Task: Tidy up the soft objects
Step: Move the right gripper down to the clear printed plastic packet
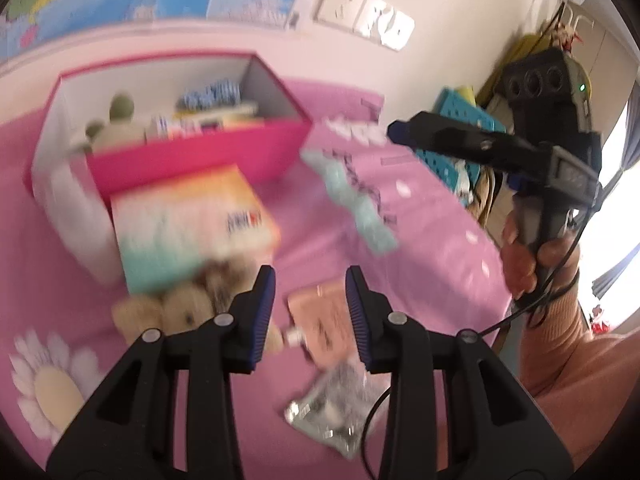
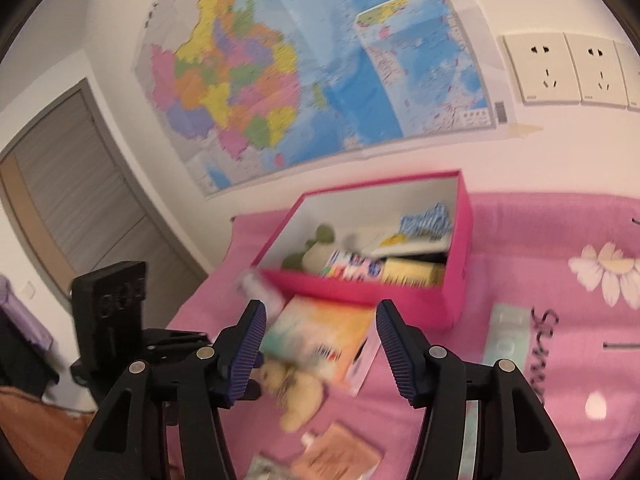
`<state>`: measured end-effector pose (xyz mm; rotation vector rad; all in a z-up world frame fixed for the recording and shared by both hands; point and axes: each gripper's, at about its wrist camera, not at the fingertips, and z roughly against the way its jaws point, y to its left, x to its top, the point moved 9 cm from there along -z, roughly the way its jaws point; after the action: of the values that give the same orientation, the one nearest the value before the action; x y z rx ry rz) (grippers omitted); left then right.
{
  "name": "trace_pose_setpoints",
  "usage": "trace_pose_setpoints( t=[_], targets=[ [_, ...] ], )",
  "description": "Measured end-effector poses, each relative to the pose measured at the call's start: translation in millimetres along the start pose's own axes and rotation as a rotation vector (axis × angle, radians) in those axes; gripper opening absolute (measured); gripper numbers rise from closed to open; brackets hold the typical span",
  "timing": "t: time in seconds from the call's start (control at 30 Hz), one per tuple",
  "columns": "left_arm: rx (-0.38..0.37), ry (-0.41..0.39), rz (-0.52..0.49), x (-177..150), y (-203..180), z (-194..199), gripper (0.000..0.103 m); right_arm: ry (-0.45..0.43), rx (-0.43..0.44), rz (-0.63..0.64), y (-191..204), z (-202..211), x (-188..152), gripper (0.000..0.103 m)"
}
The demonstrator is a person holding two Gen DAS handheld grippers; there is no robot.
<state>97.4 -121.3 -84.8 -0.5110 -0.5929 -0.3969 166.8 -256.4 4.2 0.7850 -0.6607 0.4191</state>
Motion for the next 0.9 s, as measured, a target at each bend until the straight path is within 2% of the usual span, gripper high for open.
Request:
trace_pose_setpoints(
  t=[0.33, 0.6, 0.67, 0.9],
  targets=[
    [-0.031, 0.148, 0.076, -79.0, 4.8, -9.6, 0.038, 0.224, -0.002, -0.030, 5.3, -3.3, -105.0, 0.064],
    [-0.045, 0.208, 0.086, -107.7, -3.3, -10.7, 0.040, 0.394, -0.001, -0.083, 5.7, -22.5, -179.7, 0.064],
    [-0.061, 0.218, 0.087, -111.8, -6.4, -10.7, 0.042, 0.410, -0.001, -0.095, 5.8, -25.2, -189.6, 0.064],
    [-0.084, 0.244, 0.081, -123.2, -15.4, -15.6, 0.043, 0.378, 0.025, -0.115, 12.1, -28.4, -191.9, 0.064]
  ],
)
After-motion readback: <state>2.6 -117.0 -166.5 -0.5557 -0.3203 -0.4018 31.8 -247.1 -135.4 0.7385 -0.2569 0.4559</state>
